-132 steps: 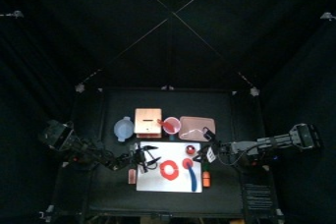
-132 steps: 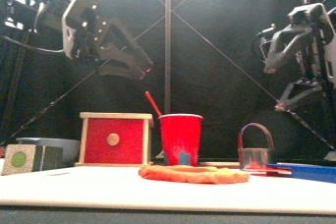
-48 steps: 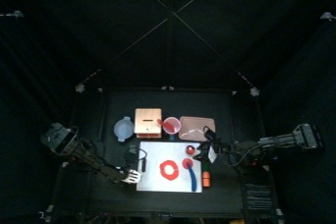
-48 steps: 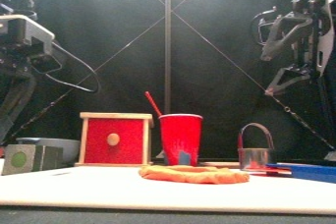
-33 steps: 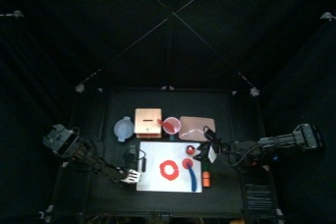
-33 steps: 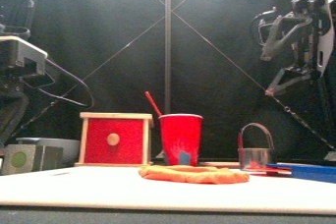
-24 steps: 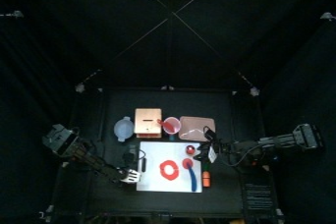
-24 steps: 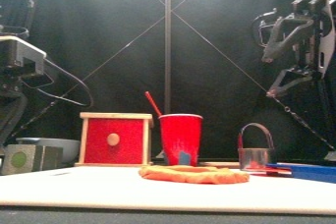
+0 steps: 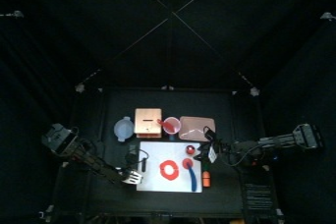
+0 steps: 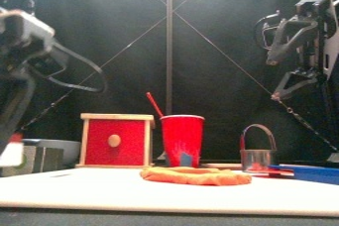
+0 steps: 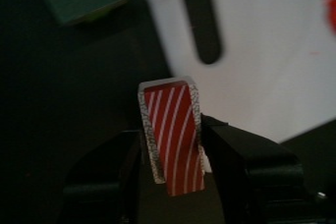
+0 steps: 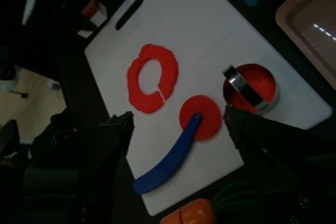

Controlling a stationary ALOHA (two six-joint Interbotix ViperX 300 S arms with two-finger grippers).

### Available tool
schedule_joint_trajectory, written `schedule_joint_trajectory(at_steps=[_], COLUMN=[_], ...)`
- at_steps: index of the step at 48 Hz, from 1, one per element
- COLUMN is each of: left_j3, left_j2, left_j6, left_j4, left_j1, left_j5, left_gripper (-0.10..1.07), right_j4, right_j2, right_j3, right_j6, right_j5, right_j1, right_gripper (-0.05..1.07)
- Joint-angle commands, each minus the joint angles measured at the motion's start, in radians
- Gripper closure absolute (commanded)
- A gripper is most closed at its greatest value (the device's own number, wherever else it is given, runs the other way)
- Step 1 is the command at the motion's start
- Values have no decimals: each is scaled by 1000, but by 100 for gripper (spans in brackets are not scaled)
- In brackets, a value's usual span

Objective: Place salmon sushi onto cutting board

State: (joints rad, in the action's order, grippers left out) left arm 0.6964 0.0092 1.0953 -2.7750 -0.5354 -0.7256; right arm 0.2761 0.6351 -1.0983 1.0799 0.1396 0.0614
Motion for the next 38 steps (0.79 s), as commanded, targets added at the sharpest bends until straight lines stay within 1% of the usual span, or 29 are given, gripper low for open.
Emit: schedule_joint_trajectory(at_steps=[1, 7, 9, 15, 21, 27, 32, 38], left_j3=[-49, -78, -81, -81, -86, -103, -114, -130], left_j2=[-28, -31, -28, -14, 20, 60, 81, 98], left_j6=[2, 8, 12, 25, 26, 26, 26, 26], left_j4=[84, 184, 210, 229, 224, 229, 229, 235], left_j1=[25, 81, 112, 179, 235, 261, 267, 267], left_j5=[-5, -5, 5, 40, 130, 206, 201, 170], left_gripper=[43, 43, 43, 43, 42, 40, 35, 25], right_j4=[-5, -32, -48, -123, -152, -141, -135, -135], right_j2=[9, 21, 20, 18, 17, 17, 15, 15], right_j3=[15, 9, 3, -15, -12, 2, 8, 12], right_j6=[2, 0, 2, -3, -9, -9, -8, -9], right_j5=[-3, 2, 3, 3, 6, 6, 6, 9], right_j1=[2, -5, -6, 2, 25, 44, 49, 51], right_gripper=[1, 0, 0, 0, 0, 0, 0, 0])
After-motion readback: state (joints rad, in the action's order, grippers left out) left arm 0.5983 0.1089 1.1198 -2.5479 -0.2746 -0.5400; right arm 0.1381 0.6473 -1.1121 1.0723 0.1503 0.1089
